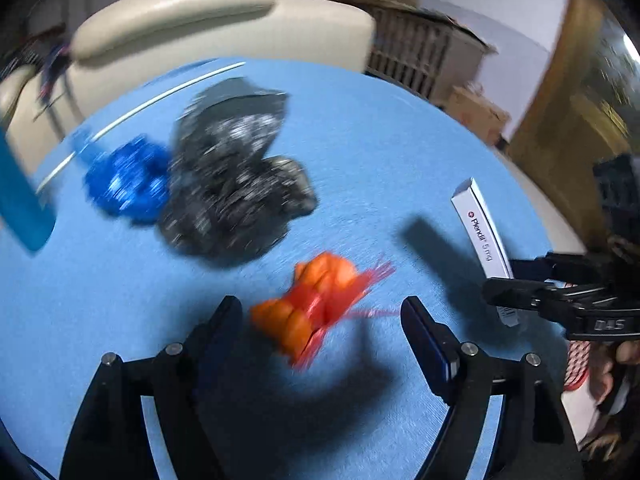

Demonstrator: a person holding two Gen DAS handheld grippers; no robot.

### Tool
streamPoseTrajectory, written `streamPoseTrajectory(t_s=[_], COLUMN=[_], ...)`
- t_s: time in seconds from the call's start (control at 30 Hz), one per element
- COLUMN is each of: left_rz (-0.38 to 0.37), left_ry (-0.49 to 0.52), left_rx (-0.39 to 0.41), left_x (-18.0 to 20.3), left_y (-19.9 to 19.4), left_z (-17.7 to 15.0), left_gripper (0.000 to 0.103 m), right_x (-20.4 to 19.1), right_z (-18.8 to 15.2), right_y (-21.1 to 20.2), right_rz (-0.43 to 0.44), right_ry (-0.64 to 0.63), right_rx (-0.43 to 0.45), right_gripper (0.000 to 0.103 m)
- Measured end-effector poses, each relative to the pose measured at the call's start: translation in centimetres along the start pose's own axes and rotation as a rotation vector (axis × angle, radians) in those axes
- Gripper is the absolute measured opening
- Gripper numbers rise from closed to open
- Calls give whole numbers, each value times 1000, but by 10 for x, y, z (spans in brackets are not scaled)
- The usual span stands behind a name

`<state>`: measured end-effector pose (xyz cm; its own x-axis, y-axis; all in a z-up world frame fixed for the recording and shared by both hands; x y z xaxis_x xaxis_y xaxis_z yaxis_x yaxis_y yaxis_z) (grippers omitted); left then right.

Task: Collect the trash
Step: 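Grasp the orange mesh bag with the left tool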

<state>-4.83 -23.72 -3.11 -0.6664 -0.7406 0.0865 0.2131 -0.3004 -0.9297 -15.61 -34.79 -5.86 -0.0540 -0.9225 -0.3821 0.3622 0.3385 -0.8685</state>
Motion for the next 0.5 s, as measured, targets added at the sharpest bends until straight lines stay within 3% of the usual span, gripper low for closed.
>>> streamPoseTrajectory(t_s=[0.1, 0.13, 0.17, 0.27, 0.5], left_rz=[50, 55, 57, 40, -1], left_ry=[39, 46, 48, 31, -61], left_rx=[-42, -56, -73, -84, -42], left_x=[-3, -5, -6, -3, -8], left_y=[14, 18, 22, 26, 3], left_z=[7, 7, 7, 5, -17], left_gripper=[79, 73, 50, 37, 34], right_x=[0, 0, 1, 0, -9], right_z=[1, 1, 0, 0, -5], right_y=[-2, -4, -4, -4, -3], right_rz=[3, 5, 6, 4, -6], right_ry=[6, 9, 11, 14, 3], right_rx=[5, 7, 8, 9, 15], right_gripper=[53, 53, 53, 53, 53])
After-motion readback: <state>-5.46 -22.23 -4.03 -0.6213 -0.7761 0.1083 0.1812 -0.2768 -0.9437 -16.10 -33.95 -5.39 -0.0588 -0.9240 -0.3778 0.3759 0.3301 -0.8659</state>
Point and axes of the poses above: each gripper's, at about its wrist camera, not at the fingertips, and y roughly the way its jaws point, x to its right, z to its top, the point moved 10 cm from there along y, roughly the way its jaws point, and after that the axes turned 14 degrees about -x, right-handed, at the moved point
